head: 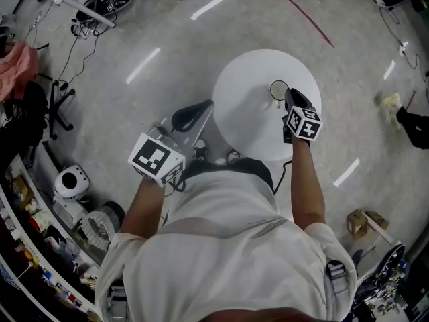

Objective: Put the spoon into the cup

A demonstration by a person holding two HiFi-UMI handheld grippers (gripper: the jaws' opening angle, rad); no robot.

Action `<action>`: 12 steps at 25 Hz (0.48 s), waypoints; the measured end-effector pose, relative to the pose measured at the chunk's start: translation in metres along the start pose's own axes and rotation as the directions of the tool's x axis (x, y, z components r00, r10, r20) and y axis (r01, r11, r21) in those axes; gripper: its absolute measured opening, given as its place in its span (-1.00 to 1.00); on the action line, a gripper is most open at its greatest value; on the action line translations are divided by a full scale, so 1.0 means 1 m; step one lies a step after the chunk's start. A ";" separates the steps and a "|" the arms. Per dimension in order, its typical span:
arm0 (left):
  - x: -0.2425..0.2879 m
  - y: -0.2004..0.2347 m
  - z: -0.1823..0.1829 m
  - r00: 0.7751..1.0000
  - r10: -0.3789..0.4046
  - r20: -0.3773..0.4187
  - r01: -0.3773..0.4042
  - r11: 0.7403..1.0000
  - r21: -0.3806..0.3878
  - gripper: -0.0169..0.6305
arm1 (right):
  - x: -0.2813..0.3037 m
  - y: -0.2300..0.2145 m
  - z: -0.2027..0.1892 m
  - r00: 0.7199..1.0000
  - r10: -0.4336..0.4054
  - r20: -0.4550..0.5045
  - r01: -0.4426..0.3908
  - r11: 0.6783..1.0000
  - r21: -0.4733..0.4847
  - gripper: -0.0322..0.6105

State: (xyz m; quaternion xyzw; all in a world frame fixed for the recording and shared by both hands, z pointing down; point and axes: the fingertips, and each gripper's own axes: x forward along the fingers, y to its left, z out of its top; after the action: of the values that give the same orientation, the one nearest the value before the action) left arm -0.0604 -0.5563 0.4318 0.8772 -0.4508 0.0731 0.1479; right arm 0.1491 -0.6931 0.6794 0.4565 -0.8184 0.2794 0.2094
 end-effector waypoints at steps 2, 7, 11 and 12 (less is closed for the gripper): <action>-0.006 0.001 0.003 1.000 -0.011 0.008 0.011 1.000 0.010 -0.94 | -0.012 0.004 0.012 0.999 -0.012 0.043 0.012 1.000 0.012 -0.73; -0.027 -0.001 0.011 0.998 -0.052 0.035 0.051 0.998 0.029 -0.94 | -0.068 0.030 0.056 0.978 -0.039 0.206 0.036 0.999 0.022 -0.89; -0.036 -0.014 0.028 0.990 -0.122 0.070 0.117 0.991 0.067 -0.94 | -0.127 0.053 0.086 0.948 -0.047 0.315 0.037 0.999 0.039 -0.89; -0.039 -0.019 0.033 0.987 -0.140 0.078 0.134 0.988 0.078 -0.94 | -0.143 0.059 0.093 0.939 -0.048 0.341 0.036 0.999 0.039 -0.89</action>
State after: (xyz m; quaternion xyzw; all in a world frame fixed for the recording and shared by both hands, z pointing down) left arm -0.0676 -0.5269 0.3871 0.9132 -0.3924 0.0422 0.1018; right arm 0.1605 -0.6384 0.5076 0.5187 -0.8277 0.2047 0.0628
